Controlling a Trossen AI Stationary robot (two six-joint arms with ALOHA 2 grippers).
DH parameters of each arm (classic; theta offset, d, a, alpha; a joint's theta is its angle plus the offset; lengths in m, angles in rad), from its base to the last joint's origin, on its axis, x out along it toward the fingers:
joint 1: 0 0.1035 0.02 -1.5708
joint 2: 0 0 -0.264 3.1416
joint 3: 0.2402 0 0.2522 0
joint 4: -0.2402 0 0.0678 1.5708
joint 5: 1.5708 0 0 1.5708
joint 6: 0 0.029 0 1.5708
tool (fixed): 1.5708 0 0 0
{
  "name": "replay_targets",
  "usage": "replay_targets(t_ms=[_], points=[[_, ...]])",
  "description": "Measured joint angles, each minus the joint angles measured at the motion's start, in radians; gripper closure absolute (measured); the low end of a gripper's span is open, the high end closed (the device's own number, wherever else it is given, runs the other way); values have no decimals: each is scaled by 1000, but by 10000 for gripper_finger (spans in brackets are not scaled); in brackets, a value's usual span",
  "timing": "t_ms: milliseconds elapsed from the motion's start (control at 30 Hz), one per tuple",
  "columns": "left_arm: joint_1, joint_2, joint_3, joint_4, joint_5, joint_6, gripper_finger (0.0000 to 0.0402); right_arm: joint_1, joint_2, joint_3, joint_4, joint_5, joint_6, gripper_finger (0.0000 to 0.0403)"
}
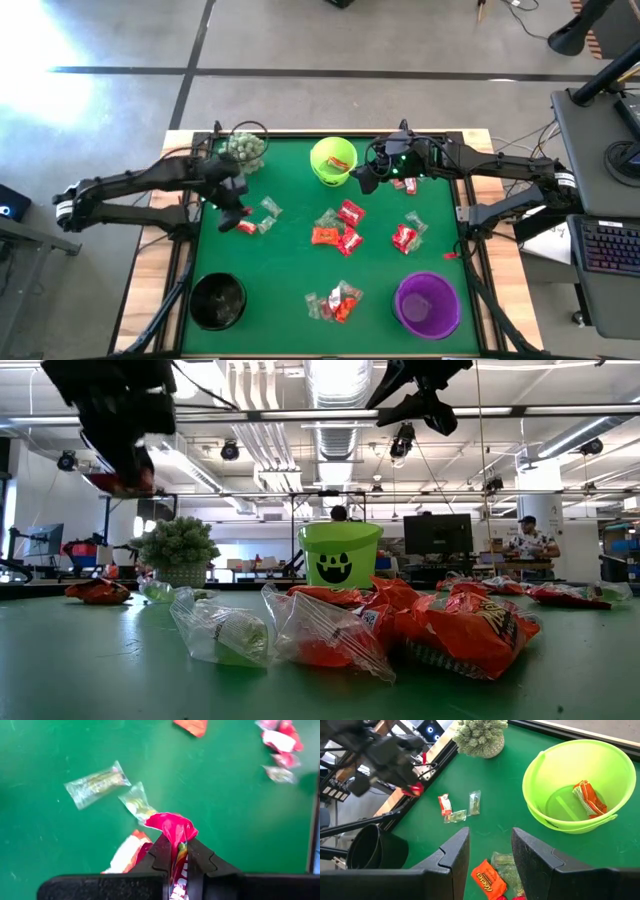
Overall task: Organize candy in baskets
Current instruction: Put the red candy into the black bucket
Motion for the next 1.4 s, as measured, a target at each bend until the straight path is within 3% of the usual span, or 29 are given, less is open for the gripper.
replay_targets(t_ms=[300,533,733,867,1167,1400], points=[[-193,-127,62,-97,83,-116,399,0,0,0,0,0,-1,266],[-475,-157,63,-73,141,-396,399,0,0,0,0,0,0,266],[-748,-133,63,51,145,-619,399,0,0,0,0,1,0,266],[-871,-107,62,126,140,-727,399,0,0,0,0,0,0,266],[-935,-52,61,142,121,-775,396,0,0,0,0,0,11,266],[-935,-35,61,146,121,-772,340,0,0,0,0,0,11,266]])
